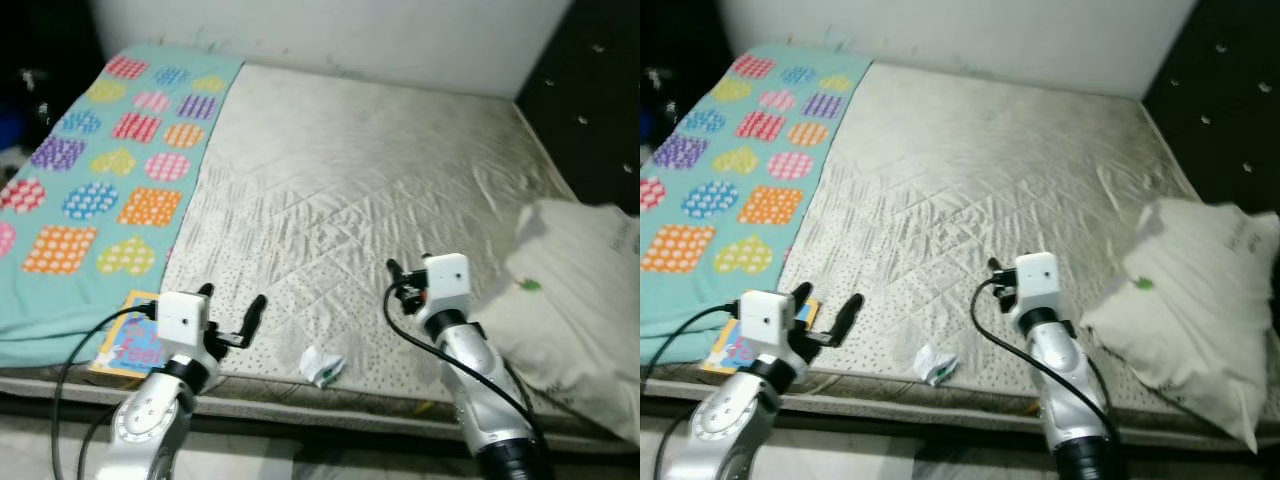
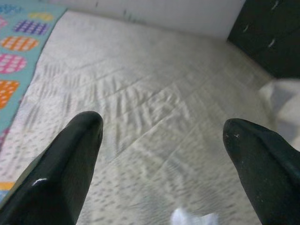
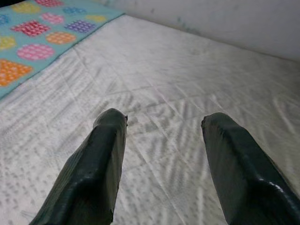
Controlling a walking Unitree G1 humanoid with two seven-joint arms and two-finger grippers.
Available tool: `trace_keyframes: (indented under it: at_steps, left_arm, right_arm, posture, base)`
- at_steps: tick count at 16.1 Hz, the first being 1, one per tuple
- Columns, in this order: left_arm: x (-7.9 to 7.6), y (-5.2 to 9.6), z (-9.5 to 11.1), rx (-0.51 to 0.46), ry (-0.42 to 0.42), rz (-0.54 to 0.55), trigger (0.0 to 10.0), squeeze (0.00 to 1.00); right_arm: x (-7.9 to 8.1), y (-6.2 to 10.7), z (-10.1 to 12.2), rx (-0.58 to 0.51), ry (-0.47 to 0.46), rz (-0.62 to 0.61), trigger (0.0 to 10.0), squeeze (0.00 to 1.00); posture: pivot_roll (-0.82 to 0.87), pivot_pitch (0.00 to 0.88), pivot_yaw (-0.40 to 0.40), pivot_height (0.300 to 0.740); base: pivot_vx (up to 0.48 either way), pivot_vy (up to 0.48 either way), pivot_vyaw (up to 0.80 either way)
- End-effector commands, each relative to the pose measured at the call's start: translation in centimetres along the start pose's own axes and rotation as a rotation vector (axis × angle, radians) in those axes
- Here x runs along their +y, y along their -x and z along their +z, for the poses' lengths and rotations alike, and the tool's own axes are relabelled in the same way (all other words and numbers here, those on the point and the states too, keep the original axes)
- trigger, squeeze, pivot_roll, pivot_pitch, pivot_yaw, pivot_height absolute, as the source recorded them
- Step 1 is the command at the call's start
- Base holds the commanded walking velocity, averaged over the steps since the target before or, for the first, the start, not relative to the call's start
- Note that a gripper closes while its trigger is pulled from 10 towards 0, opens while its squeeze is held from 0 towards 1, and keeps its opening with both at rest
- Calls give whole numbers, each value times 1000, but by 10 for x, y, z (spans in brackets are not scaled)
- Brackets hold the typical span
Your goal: Clean up the room
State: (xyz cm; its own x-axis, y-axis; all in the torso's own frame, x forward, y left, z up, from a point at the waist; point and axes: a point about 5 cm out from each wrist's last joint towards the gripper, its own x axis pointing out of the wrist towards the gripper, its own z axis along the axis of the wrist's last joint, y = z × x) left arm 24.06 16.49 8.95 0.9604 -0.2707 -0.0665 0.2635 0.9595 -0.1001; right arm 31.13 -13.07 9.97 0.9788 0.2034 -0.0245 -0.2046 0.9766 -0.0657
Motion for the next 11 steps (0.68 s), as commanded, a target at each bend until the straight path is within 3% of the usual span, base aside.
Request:
trace_keyframes:
  at_steps: [1,7,11]
  left_arm:
    - [-7,-4,2,0,0,-15,10000,0]
    - [-5,-3,0,15,6,-12,10000,0]
    - [-6,-3,-1,13,13,-17,10000,0]
  right_arm:
    - [-14,5,-3,15,17,-35,10000,0]
    - [-13,5,-5,20,9,-39,10000,0]
    - [-13,5,-5,15,11,-37,10000,0]
  posture:
    - [-3,110,-118,740]
    - [0,105,-110,740]
    - [1,99,-102,740]
  base:
    - [0,0,0]
    - [0,0,0]
    - [0,397,-708]
